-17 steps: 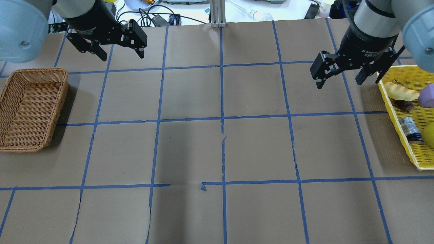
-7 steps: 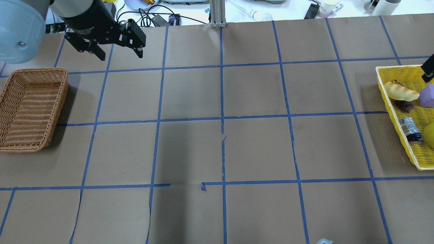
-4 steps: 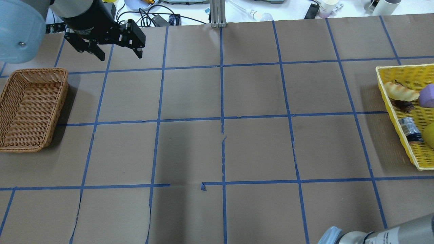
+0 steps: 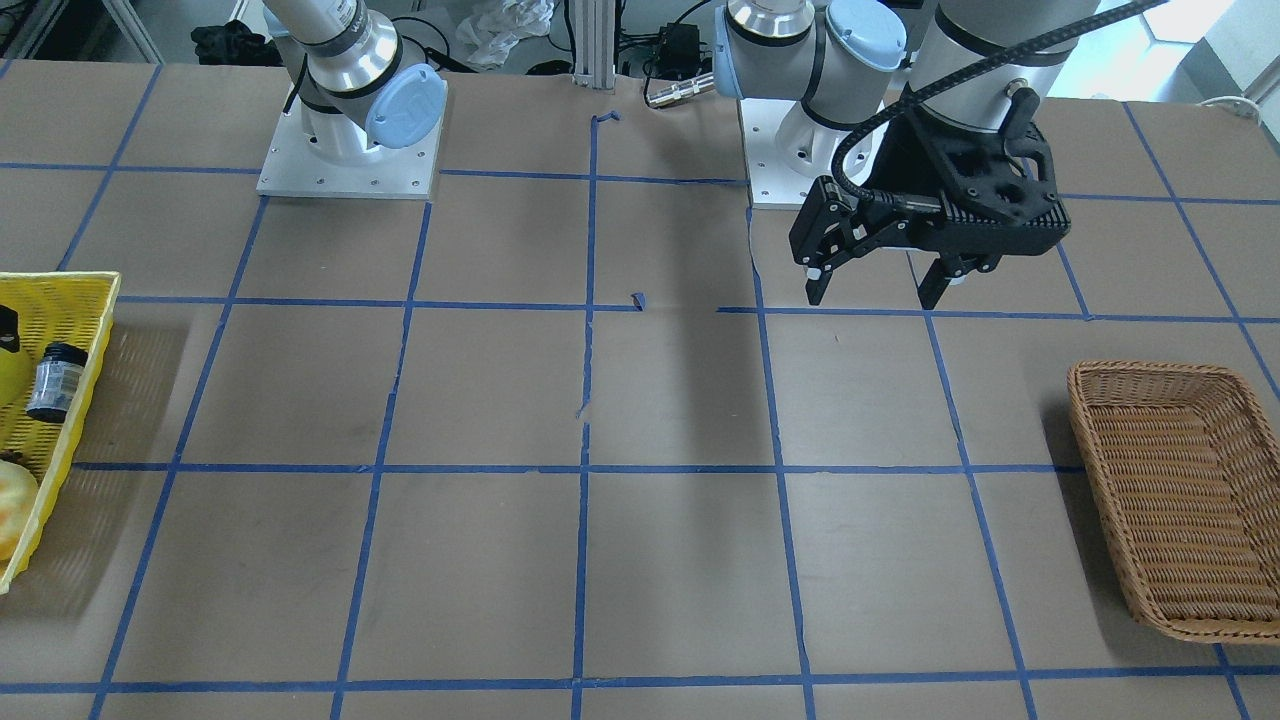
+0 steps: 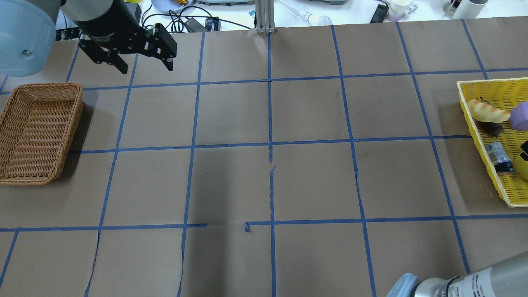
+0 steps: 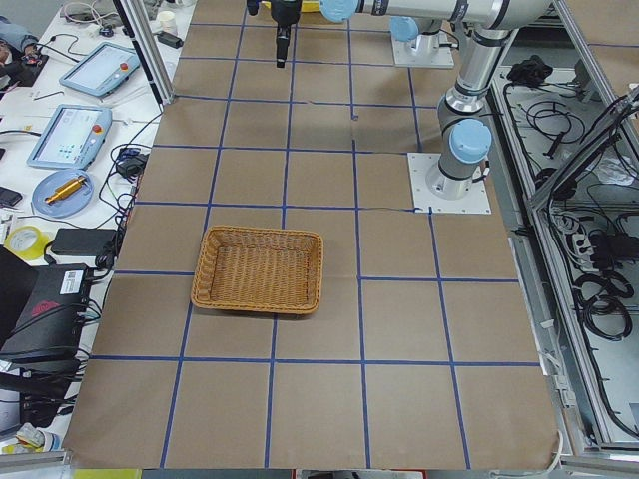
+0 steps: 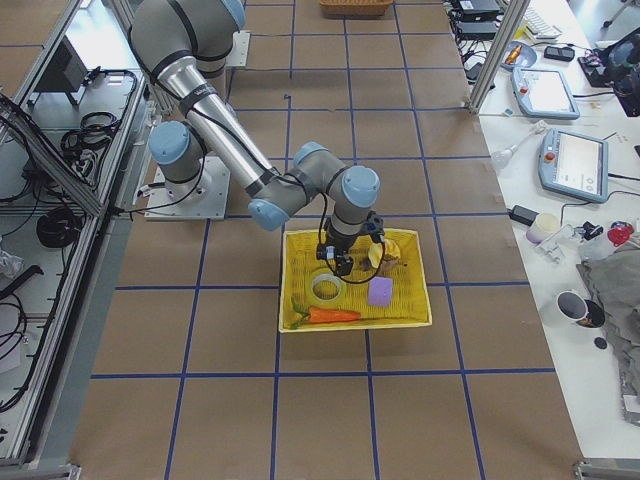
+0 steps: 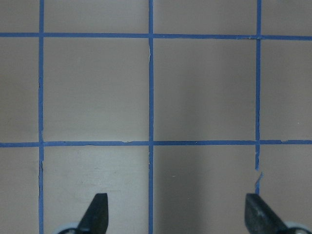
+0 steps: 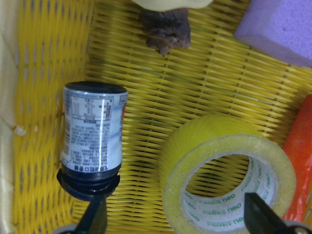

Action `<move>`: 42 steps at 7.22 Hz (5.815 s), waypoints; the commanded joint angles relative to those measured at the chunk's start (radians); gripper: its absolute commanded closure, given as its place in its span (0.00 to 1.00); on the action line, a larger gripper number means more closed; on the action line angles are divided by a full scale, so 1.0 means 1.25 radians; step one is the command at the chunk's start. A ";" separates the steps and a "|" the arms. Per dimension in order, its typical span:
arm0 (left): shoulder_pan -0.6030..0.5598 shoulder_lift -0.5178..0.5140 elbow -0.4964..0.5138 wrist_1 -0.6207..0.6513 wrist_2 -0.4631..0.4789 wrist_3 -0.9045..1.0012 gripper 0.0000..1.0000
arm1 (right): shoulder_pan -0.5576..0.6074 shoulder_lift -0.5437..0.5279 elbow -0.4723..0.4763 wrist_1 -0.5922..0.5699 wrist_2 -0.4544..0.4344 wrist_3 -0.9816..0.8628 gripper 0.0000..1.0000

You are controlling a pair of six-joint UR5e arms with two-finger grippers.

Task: Transfer tape with both arms
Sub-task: 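Lower the right gripper into the yellow basket over the tape roll, then close the right gripper on the yellow tape roll and lift it, then carry the tape roll with the right gripper to the table center, then set the tape roll down, open the right gripper and raise it, then move the left gripper over the tape roll while the right arm withdraws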

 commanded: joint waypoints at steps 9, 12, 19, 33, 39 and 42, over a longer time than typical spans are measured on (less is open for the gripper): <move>0.000 0.003 0.000 -0.003 0.000 -0.003 0.00 | -0.031 0.022 0.002 -0.002 0.066 0.051 1.00; 0.000 0.002 0.002 -0.003 0.006 -0.002 0.00 | 0.008 -0.076 -0.042 0.093 0.090 0.154 1.00; 0.007 0.008 0.006 -0.013 0.012 0.000 0.00 | 0.665 0.020 -0.261 0.230 0.190 1.200 1.00; 0.013 0.006 0.002 -0.011 0.008 0.002 0.00 | 0.854 0.333 -0.544 0.089 0.318 1.644 0.00; -0.005 -0.055 -0.004 0.015 0.001 -0.124 0.00 | 0.648 -0.009 -0.469 0.610 0.163 0.886 0.00; -0.136 -0.238 -0.018 0.287 -0.001 -0.222 0.00 | 0.578 -0.172 -0.269 0.432 0.166 0.765 0.00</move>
